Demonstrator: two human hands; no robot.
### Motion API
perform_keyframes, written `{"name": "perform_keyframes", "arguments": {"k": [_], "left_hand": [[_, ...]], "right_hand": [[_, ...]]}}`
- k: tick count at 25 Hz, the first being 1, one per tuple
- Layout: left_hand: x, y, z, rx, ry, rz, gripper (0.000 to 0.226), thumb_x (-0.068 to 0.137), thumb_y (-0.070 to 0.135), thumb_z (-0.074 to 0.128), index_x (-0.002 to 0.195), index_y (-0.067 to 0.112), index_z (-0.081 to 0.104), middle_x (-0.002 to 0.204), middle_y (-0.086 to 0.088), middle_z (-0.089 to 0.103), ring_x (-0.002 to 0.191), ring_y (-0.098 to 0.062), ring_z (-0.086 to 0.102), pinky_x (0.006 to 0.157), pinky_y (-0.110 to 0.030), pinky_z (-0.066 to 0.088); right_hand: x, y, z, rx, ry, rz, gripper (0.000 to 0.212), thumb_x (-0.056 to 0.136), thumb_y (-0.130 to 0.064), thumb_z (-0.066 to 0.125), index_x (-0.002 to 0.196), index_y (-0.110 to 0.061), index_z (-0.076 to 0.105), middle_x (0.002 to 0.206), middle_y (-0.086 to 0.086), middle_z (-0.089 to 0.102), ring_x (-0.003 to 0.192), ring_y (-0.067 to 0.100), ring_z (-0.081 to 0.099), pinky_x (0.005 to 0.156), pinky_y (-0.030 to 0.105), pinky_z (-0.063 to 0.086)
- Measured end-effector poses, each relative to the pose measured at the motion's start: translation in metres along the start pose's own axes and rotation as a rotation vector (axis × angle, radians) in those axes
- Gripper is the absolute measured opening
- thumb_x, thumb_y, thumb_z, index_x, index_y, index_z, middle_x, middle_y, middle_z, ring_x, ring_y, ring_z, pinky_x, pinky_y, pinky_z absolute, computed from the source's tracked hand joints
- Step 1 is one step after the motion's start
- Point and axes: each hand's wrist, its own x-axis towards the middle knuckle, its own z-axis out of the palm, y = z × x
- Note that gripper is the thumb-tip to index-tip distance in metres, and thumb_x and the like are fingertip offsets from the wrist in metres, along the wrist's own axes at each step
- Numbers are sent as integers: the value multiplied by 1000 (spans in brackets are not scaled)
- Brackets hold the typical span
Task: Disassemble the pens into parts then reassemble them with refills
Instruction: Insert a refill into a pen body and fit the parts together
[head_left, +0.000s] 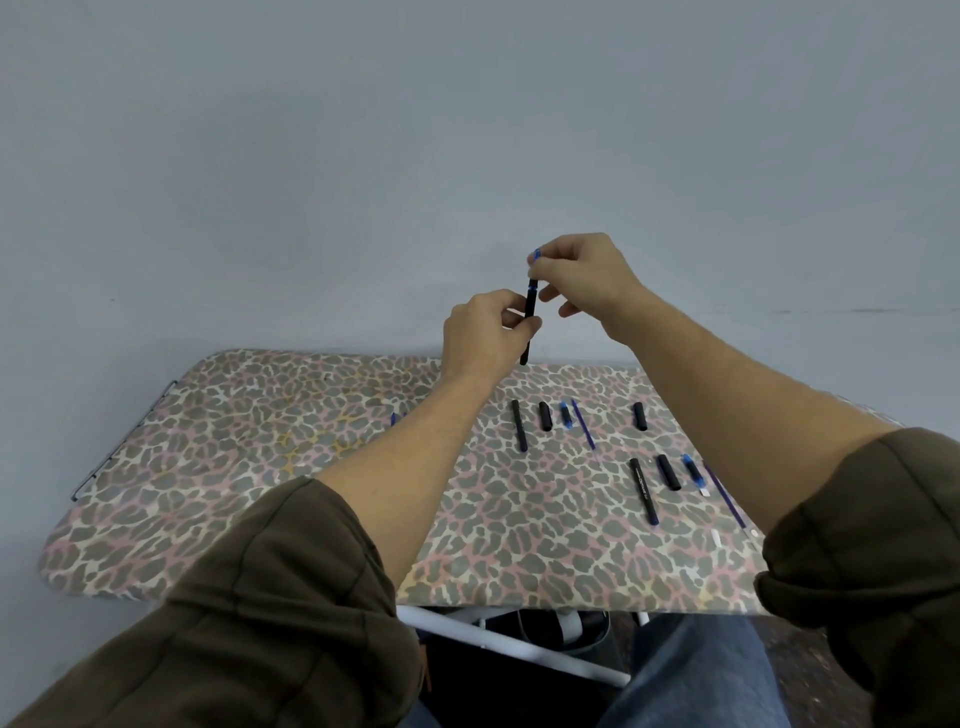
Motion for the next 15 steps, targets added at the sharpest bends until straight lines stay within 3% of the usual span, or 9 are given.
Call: {"name": "perform_keyframes", "arguments": {"k": [2, 4, 6, 8, 10, 12, 15], "left_hand": [[2, 0, 0, 4, -1, 2, 21, 88, 33, 77, 107, 24, 76, 91, 5, 79, 75, -9, 69, 75, -25, 53], [1, 0, 1, 6, -1, 4, 21, 88, 33, 77, 107, 24, 76, 90, 5, 79, 76, -9, 70, 75, -25, 53], [0, 0, 1, 8, -1, 6, 22, 87, 33, 77, 107, 24, 76, 90, 5, 79, 78, -10, 71, 76, -25, 54], [1, 0, 0, 5, -2, 4, 22, 87, 33, 78, 107, 24, 77, 89, 6, 78, 76, -9, 70, 75, -25, 54], [1, 0, 0, 3, -7, 0, 21, 87, 33, 78, 106, 25, 77, 89, 6, 79, 73, -6, 68, 70, -21, 51], [0, 1, 1, -2, -10, -1, 21, 87, 34, 78, 106, 25, 76, 89, 6, 79, 72, -5, 68, 68, -18, 48], [0, 3, -1, -6, -3, 5, 22, 87, 33, 78, 107, 24, 76, 89, 5, 79, 76, -9, 71, 75, -25, 54]], "right_hand": [[0, 0, 1, -57, 20, -10, 13, 87, -22, 76, 87, -11, 71, 90, 6, 75, 80, 20, 73, 57, 28, 53], [0, 1, 1, -72, 39, -2, 26, 83, -33, 82, 82, -14, 65, 87, 2, 73, 75, 16, 71, 55, 28, 53], [0, 1, -1, 5, 0, 18, 27, 86, -39, 79, 93, -15, 69, 99, -1, 75, 80, 15, 73, 57, 28, 54], [1, 4, -1, 40, -43, 4, 18, 92, -28, 73, 102, -13, 74, 104, 1, 75, 89, 19, 75, 59, 28, 54], [-1, 3, 0, -18, -18, -15, 17, 90, -25, 76, 92, -8, 72, 92, 3, 73, 84, 18, 74, 59, 28, 55], [-1, 4, 0, -46, 17, -9, 29, 84, -34, 84, 83, -13, 64, 86, 2, 71, 76, 14, 72, 57, 28, 54], [-1, 3, -2, 35, -45, 12, 27, 88, -38, 78, 98, -14, 70, 104, 1, 74, 88, 17, 76, 57, 28, 56]]}}
